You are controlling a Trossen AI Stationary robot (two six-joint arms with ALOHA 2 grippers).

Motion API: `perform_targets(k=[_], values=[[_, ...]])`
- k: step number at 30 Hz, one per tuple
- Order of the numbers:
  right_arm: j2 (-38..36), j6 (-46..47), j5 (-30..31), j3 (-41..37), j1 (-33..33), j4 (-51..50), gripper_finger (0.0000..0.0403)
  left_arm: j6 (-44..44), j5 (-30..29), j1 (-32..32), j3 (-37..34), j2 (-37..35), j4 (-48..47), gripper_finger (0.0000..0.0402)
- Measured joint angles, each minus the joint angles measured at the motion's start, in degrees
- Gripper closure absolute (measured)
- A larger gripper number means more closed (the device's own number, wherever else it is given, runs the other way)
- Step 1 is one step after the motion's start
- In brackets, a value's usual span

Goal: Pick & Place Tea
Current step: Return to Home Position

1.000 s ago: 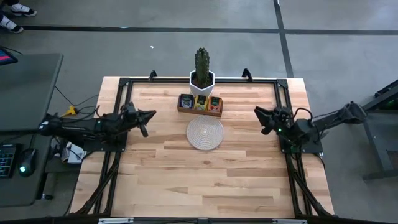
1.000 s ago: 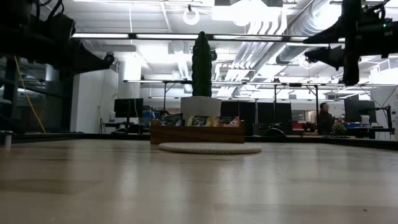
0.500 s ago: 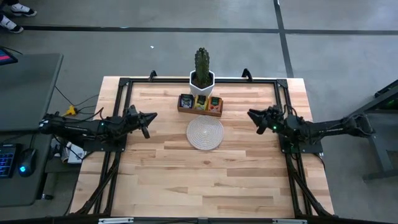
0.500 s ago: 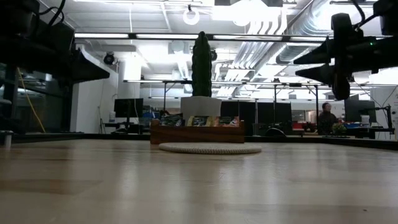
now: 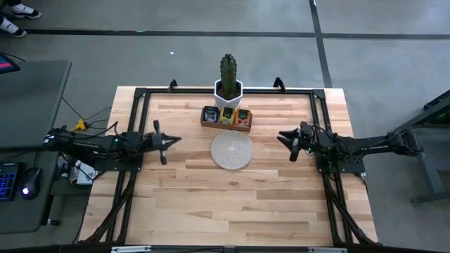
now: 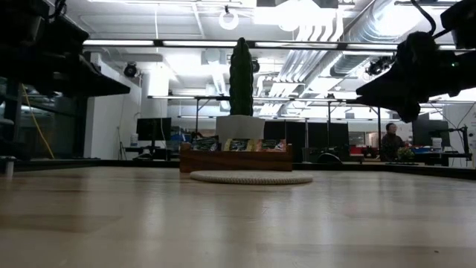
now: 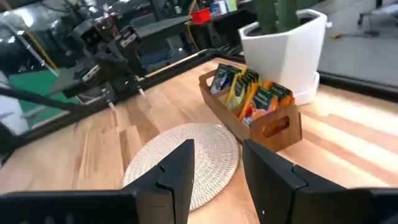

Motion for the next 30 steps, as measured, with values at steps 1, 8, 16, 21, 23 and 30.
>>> perform_targets(k=[1, 8, 16, 21, 23, 30], values=[[0.0, -1.1, -0.6, 0.0, 0.0, 0.1, 0.0272, 1.3, 2.0, 0.0, 0.0, 0.0, 0.0, 0.0396], [0.0, -4.5, -0.5, 0.0, 0.0, 0.4, 0.0273, 5.0, 6.0, 0.0, 0.0, 0.0, -0.6, 0.0396], [0.0, -4.5, -0.5, 0.0, 0.0, 0.4, 0.0272, 4.8, 6.0, 0.0, 0.0, 0.0, -0.5, 0.0396], [0.0, -4.5, -0.5, 0.0, 0.0, 0.3, 0.0272, 4.8, 6.0, 0.0, 0.0, 0.0, -0.5, 0.0396], [0.0, -4.5, -0.5, 0.0, 0.0, 0.3, 0.0272, 4.8, 5.9, 0.0, 0.0, 0.0, -0.5, 0.0396], [0.0, -4.4, -0.5, 0.0, 0.0, 0.3, 0.0272, 4.8, 5.9, 0.0, 0.0, 0.0, -0.5, 0.0396]])
